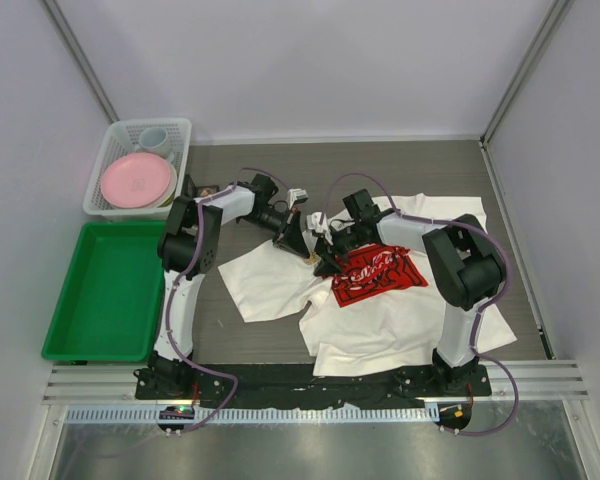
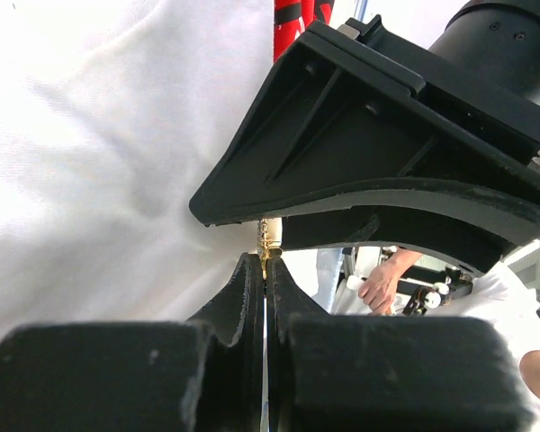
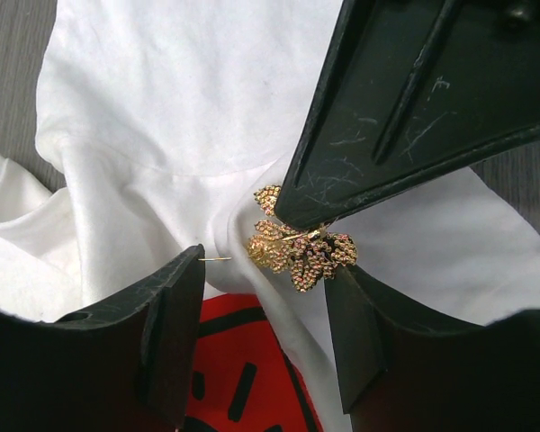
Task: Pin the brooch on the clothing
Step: Close the brooch onto the flattened clothing.
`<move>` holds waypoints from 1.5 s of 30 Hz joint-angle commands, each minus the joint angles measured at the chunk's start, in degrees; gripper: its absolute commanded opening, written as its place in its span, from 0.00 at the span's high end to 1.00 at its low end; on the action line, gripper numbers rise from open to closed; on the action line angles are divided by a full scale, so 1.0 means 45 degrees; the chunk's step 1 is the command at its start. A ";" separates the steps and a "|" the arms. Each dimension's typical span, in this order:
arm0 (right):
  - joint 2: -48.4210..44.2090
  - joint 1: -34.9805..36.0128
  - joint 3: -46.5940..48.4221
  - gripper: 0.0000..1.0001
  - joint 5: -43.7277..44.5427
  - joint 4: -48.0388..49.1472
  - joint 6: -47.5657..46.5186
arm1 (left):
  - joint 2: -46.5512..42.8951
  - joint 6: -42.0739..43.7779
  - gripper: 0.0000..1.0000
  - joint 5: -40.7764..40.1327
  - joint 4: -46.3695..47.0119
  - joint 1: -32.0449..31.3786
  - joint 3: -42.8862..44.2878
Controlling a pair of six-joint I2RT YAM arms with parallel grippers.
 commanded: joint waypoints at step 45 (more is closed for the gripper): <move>0.0232 -0.0322 0.2293 0.59 -0.1403 -0.3377 -0.1333 | -0.0258 0.4312 1.00 0.1253 -0.3692 -0.0429 0.1225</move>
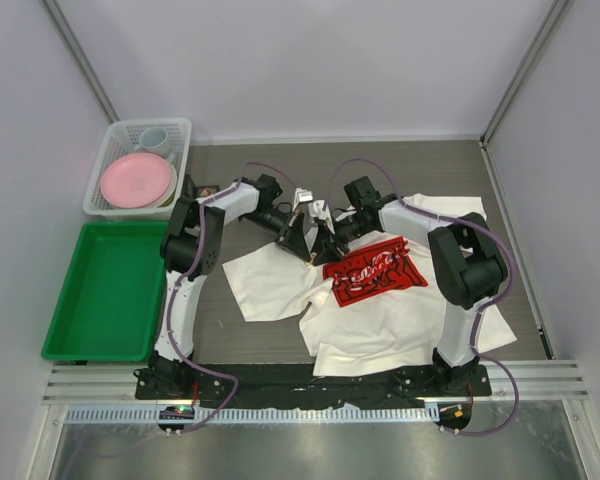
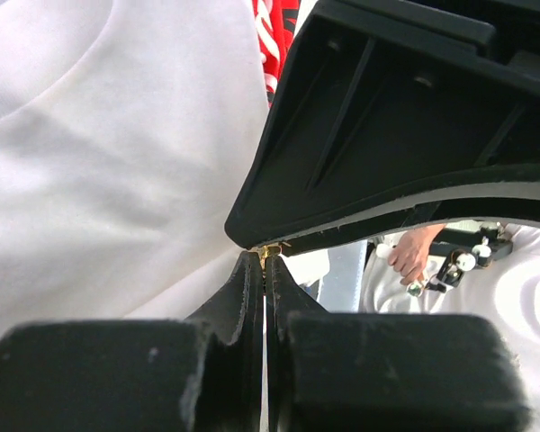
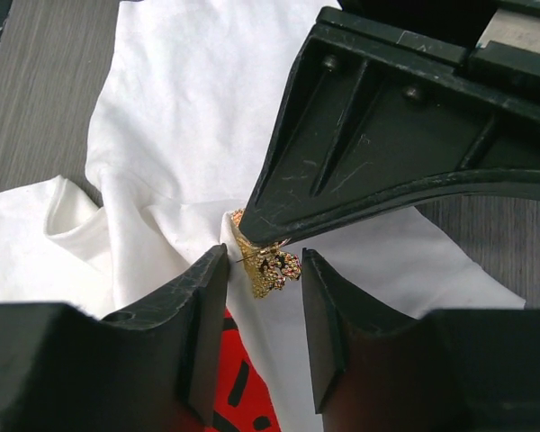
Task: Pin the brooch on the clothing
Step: Close the brooch onto the flattened clothing.
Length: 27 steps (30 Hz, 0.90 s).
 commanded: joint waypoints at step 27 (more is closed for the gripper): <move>0.0350 -0.0016 0.1453 0.99 -0.0282 -0.1458 0.0015 | -0.3992 -0.1973 0.57 -0.1240 0.6468 0.0468 -0.4366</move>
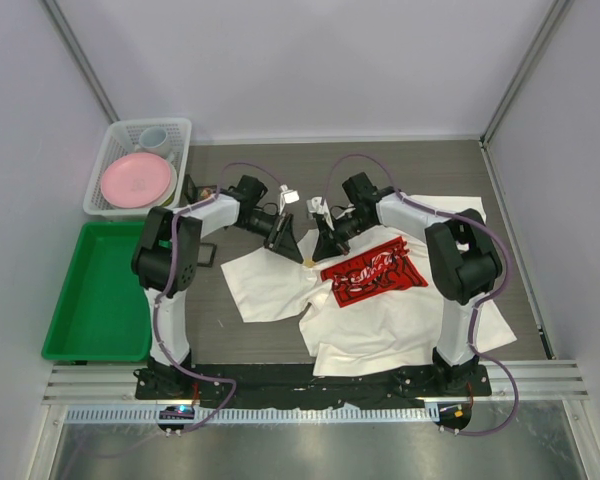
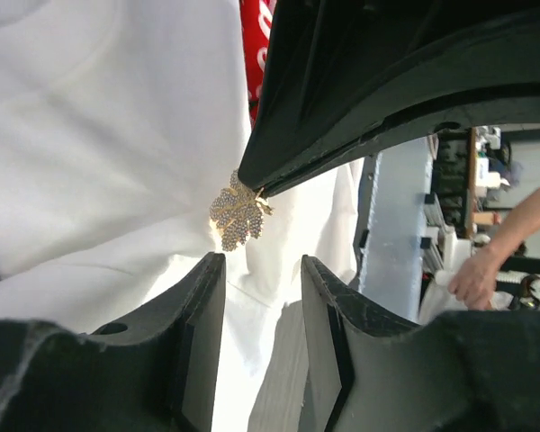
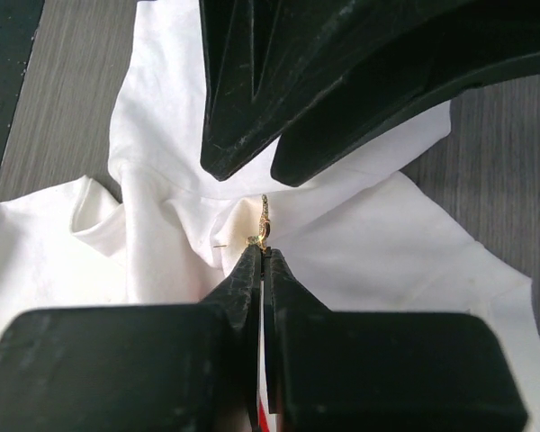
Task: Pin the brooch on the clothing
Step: Close the brooch onto the flattened clothing, then pass from the left arm to the right
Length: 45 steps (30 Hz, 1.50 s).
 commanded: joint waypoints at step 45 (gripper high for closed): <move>-0.0390 -0.0075 0.0106 0.99 -0.0351 0.0127 0.0165 | -0.4845 0.0548 0.33 -0.4580 1.1893 -0.1643 -0.6922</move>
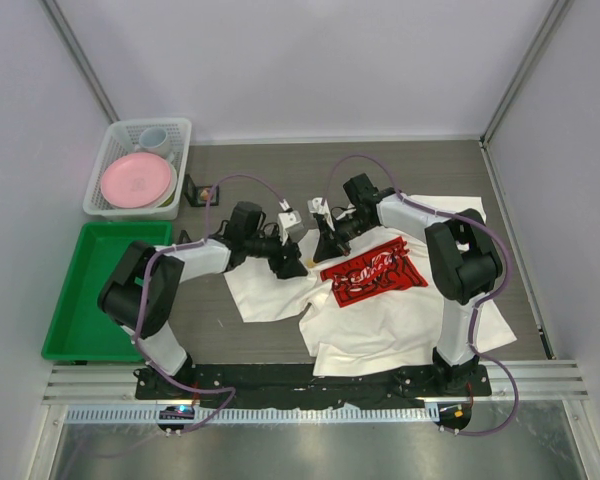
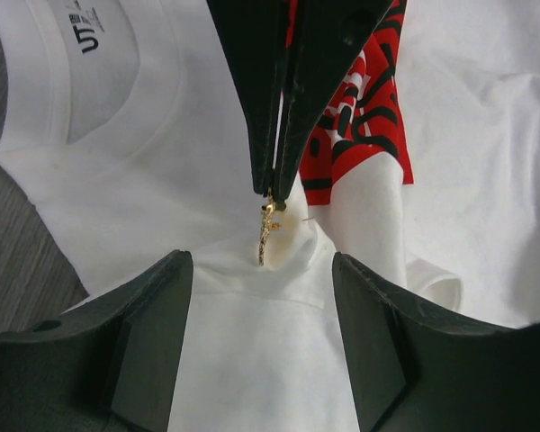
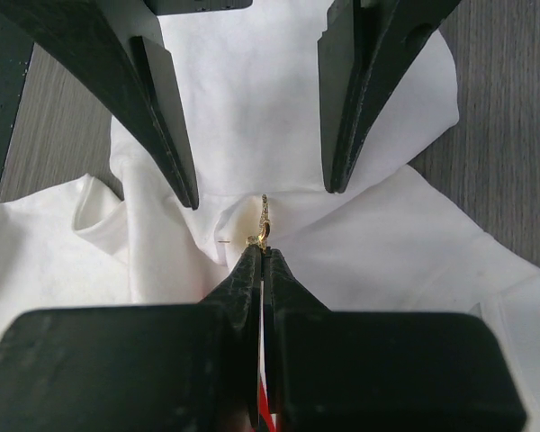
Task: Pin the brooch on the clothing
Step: Pass from the left arm to the right
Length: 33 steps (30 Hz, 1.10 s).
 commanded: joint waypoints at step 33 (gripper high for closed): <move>-0.0463 -0.0129 0.0408 0.99 -0.0790 -0.0477 -0.0185 | 0.1034 -0.1146 0.53 -0.0303 0.2953 -0.0553 -0.0103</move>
